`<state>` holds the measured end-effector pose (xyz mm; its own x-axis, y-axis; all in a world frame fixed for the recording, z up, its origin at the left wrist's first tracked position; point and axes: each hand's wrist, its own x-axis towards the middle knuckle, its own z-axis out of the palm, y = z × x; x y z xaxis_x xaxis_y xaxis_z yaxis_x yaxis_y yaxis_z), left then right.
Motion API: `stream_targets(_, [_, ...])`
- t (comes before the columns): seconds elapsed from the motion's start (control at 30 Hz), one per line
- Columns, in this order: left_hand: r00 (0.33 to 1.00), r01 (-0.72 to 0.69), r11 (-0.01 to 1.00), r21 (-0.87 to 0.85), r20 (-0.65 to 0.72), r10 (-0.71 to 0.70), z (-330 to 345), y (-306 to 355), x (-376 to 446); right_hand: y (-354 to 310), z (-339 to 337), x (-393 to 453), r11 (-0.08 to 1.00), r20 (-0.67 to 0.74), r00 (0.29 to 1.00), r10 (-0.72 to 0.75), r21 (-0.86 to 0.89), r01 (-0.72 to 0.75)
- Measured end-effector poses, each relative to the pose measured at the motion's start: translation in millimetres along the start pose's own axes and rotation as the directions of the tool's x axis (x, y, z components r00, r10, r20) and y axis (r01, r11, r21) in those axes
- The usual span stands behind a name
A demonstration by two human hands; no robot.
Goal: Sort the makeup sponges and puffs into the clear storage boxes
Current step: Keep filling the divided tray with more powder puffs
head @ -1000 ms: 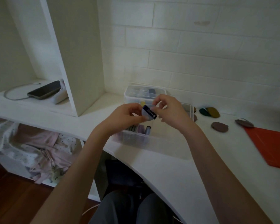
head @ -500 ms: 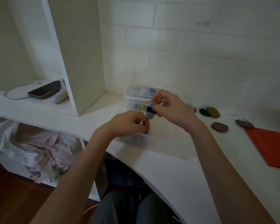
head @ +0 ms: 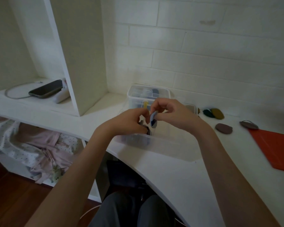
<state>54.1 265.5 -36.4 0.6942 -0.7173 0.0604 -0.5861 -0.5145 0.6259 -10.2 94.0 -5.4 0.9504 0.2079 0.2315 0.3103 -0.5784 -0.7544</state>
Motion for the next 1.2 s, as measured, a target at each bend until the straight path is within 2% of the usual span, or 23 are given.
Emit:
stream_targets(0.17, [0.996,-0.064,0.996,-0.054,-0.059,0.061,0,5,-4,-2,5,0,1.0,0.034,0.999,-0.026,0.01,0.026])
stream_targets(0.4, [0.998,-0.058,0.997,-0.056,-0.039,0.056,-2,11,-8,-6,16,3,0.986,0.115,0.993,0.038,-0.165,-0.018])
stream_targets(0.53, [0.999,-0.037,0.996,-0.076,-0.027,0.035,-2,10,-7,-4,14,2,0.962,0.169,0.977,0.127,-0.26,-0.08])
stream_targets(0.67, [1.0,-0.008,0.992,-0.123,-0.018,0.006,-1,9,-5,-5,13,3,0.939,0.196,0.974,0.112,-0.342,-0.039])
stream_targets(0.77, [0.998,0.017,0.974,-0.228,-0.05,-0.03,-2,7,-5,-5,9,1,0.936,0.171,0.974,0.149,-0.343,-0.083])
stream_targets(0.87, [0.995,0.038,0.945,-0.325,-0.077,-0.067,-4,6,-7,-2,8,1,0.907,0.171,0.971,0.165,-0.414,-0.081])
stream_targets(1.2, [0.992,0.064,0.952,-0.298,-0.088,-0.094,-3,6,-5,-4,18,7,0.913,0.006,0.985,0.173,-0.376,-0.158])
